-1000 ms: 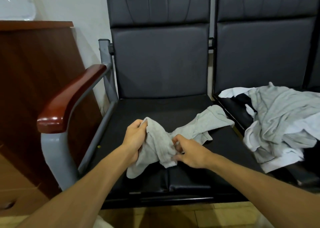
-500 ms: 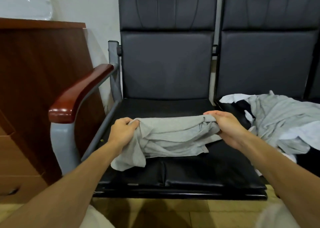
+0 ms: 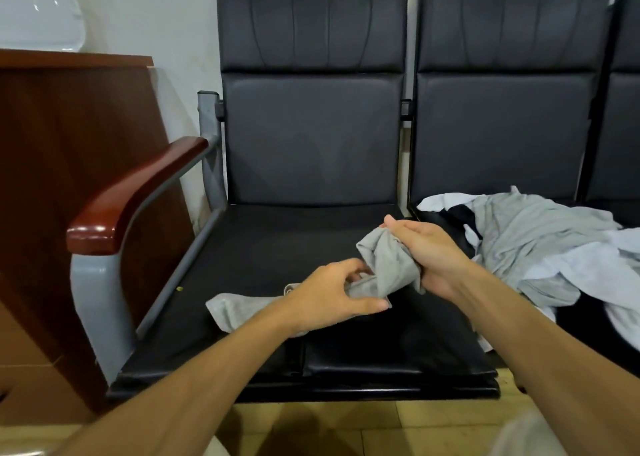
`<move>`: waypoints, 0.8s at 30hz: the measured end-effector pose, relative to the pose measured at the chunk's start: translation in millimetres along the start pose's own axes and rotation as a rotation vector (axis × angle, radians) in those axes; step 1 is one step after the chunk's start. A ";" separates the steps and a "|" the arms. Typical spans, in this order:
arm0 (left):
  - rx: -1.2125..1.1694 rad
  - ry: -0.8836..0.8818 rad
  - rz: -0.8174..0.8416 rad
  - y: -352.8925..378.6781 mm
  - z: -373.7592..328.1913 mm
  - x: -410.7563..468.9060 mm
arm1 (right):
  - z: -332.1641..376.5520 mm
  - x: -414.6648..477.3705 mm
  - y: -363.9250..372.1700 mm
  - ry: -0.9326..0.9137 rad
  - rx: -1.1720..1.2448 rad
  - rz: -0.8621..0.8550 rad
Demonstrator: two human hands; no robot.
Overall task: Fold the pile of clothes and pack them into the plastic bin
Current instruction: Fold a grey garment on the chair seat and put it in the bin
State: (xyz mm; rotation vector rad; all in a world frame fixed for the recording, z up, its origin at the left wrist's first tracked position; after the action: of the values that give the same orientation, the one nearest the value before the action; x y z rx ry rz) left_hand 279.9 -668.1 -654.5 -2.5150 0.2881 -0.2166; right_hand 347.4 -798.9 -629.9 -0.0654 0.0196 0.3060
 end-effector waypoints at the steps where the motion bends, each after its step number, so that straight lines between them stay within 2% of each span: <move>1: 0.029 0.029 -0.038 -1.8 -2.3 2.1 | 0.4 -0.1 -1.9 -0.002 -0.020 -0.009; 5: -0.113 0.061 -0.172 -22.0 -9.1 2.8 | 3.1 -0.2 -9.7 -0.044 -0.073 0.046; 7: -0.205 0.043 -0.209 -34.2 -11.5 -2.7 | 8.9 -4.0 -11.5 -0.107 -0.222 0.123; 10: -0.283 -0.003 -0.224 -48.9 -5.2 -10.5 | 1.0 -3.2 -14.1 -0.088 -0.422 0.188; 13: -0.310 -0.049 -0.210 -56.6 4.1 -16.7 | -5.3 1.2 -8.2 -0.109 -0.507 0.162; 17: -0.268 -0.101 -0.143 -53.7 10.6 -23.6 | 1.0 7.1 -1.2 -0.120 -0.326 0.060; 21: -0.081 -0.218 0.092 -30.0 18.0 -29.3 | 19.3 6.8 15.8 -0.232 -0.347 -0.035; 24: -0.042 -0.177 0.089 -32.6 15.8 -28.0 | 30.9 10.1 20.1 -0.278 -0.373 -0.078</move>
State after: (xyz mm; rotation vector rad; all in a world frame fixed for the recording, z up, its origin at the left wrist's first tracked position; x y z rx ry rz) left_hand 261.4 -626.3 -651.0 -2.5354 0.3351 0.0481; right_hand 351.2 -774.7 -600.6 -0.3924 -0.3164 0.2354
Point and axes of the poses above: each hand's wrist, its own x-axis towards the middle knuckle, its own y-axis out of the palm, z = x × y, the point moved 7 cm from there along x, towards the middle knuckle, and after that the axes turned 3 degrees about -x, right-handed, at the moved point
